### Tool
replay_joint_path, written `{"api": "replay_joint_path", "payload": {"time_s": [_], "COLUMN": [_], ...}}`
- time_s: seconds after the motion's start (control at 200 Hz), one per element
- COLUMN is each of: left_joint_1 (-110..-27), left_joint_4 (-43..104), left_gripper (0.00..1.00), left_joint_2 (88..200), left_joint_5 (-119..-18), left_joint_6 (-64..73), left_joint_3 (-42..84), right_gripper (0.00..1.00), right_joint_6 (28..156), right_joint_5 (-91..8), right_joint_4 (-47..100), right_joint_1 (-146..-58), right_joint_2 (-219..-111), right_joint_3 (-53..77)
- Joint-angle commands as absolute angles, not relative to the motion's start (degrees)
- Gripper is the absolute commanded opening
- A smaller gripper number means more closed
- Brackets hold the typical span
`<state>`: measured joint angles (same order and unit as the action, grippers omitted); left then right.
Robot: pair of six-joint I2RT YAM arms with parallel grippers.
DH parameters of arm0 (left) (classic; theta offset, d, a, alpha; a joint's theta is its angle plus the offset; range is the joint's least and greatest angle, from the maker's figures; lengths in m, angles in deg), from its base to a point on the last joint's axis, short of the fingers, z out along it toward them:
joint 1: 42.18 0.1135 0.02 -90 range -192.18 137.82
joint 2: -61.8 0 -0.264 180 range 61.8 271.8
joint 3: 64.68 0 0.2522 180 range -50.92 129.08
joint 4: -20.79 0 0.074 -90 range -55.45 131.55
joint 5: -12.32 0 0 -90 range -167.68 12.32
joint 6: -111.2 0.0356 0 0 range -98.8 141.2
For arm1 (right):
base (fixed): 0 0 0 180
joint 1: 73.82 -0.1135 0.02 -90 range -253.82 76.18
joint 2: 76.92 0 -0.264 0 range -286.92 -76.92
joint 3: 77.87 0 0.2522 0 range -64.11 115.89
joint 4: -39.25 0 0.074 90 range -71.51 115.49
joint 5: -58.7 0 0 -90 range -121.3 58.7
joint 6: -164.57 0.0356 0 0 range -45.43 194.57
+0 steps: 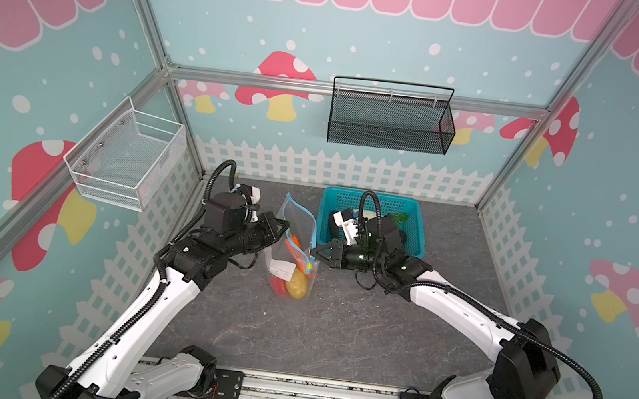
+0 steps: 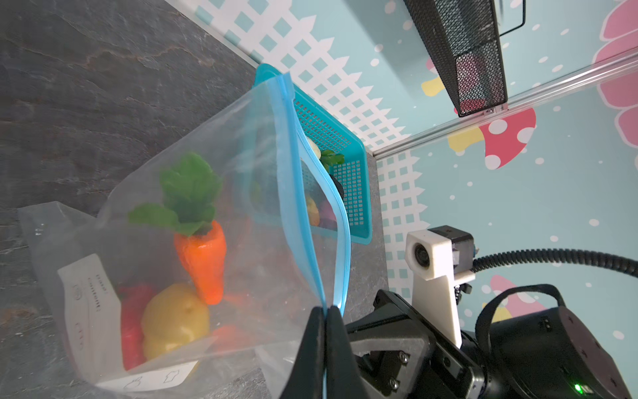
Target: Place the food in the zip-top bag and seal the zipper
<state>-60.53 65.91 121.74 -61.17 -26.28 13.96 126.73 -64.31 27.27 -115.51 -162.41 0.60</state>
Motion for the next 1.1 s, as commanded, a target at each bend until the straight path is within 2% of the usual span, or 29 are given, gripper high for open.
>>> {"api": "replay_joint_path", "payload": {"time_s": [0.0,0.325,0.63,0.88,1.096], "left_joint_1": [-59.0,-58.8,-64.8,-65.4,-65.4], "left_joint_4": [68.3,70.2,66.6,64.3,62.9], "left_gripper": [0.0,0.0,0.0,0.0,0.0], "left_joint_2": [120.7,125.1,129.9,130.8,132.2], "left_joint_5": [-61.7,-57.2,-56.4,-56.7,-55.5], "left_joint_6": [-24.2,-21.9,-22.0,-22.0,-22.4], "left_joint_3": [16.8,19.9,16.5,13.9,12.7], "right_gripper": [0.01,0.02,0.15,0.47,0.54], "right_joint_6": [127.8,128.5,126.8,119.3,114.5], "right_joint_5": [-65.4,-65.0,-62.9,-53.3,-51.1], "right_joint_4": [29.2,30.4,30.5,23.9,21.7], "right_joint_1": [-116.3,-117.2,-116.5,-115.2,-113.7], "right_joint_2": [-163.4,-163.6,-163.3,-157.9,-153.2], "right_joint_3": [1.1,-2.2,-5.6,-7.2,-8.7]}}
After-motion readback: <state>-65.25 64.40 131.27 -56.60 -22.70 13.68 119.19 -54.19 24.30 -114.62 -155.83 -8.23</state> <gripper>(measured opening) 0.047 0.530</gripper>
